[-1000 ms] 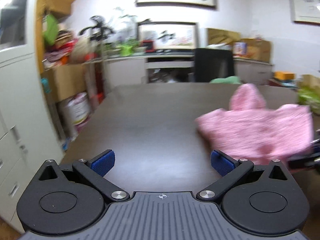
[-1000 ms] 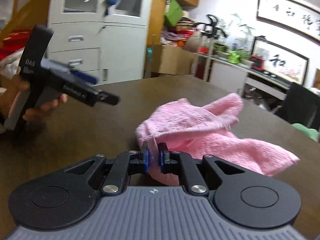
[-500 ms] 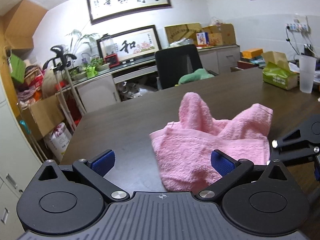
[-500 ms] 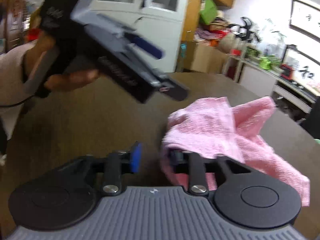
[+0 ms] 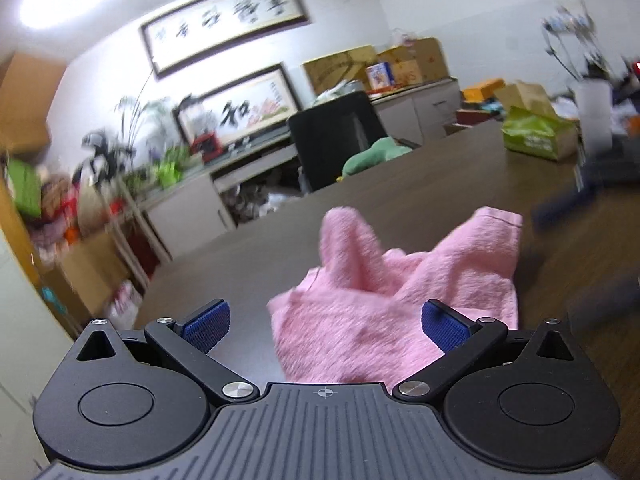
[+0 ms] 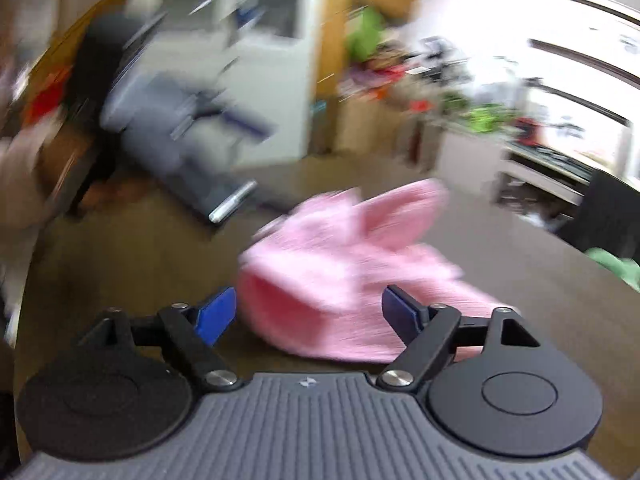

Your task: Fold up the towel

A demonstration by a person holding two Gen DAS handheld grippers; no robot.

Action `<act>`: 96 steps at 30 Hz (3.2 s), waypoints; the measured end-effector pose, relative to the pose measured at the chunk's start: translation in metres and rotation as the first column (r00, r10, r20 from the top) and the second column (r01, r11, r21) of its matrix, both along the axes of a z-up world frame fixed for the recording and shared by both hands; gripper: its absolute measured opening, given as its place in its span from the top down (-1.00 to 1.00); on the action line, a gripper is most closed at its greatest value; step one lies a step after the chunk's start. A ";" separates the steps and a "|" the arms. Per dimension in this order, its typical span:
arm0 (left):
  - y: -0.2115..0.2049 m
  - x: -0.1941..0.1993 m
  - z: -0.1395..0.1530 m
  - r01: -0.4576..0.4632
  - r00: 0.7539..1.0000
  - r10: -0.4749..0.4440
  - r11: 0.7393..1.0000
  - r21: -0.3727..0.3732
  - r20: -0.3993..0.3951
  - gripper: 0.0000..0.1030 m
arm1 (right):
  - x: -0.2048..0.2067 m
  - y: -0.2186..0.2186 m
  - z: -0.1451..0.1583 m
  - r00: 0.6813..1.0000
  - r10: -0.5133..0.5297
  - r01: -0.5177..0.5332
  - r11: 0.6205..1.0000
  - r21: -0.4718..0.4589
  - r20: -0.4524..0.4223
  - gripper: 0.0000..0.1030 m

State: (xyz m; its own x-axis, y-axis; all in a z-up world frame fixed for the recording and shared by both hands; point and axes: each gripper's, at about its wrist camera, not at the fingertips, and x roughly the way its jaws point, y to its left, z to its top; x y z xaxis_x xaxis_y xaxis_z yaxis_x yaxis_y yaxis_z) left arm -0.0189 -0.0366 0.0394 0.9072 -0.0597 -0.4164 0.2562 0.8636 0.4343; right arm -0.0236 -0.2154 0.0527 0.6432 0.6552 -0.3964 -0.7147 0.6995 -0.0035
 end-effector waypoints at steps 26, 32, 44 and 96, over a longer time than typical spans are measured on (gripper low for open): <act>-0.054 0.005 -0.064 0.110 0.994 -0.105 0.985 0.134 -0.043 -0.21 | 0.035 -0.065 0.001 0.929 -0.326 0.368 0.864 0.343 -0.176 -0.91; -0.043 0.010 -0.056 0.053 0.998 -0.049 0.995 0.084 -0.043 0.56 | 0.046 -0.056 -0.008 0.906 -0.361 0.411 0.877 0.250 -0.222 -0.91; -0.002 0.006 -0.029 0.012 1.000 -0.009 0.983 -0.181 0.017 0.91 | 0.078 -0.058 -0.045 0.835 -0.293 0.436 0.869 0.234 -0.466 -0.90; 0.106 0.115 0.157 -0.198 0.957 0.289 0.694 -0.692 0.016 0.91 | 0.126 -0.038 0.142 0.846 -0.533 0.462 0.739 0.491 0.005 0.93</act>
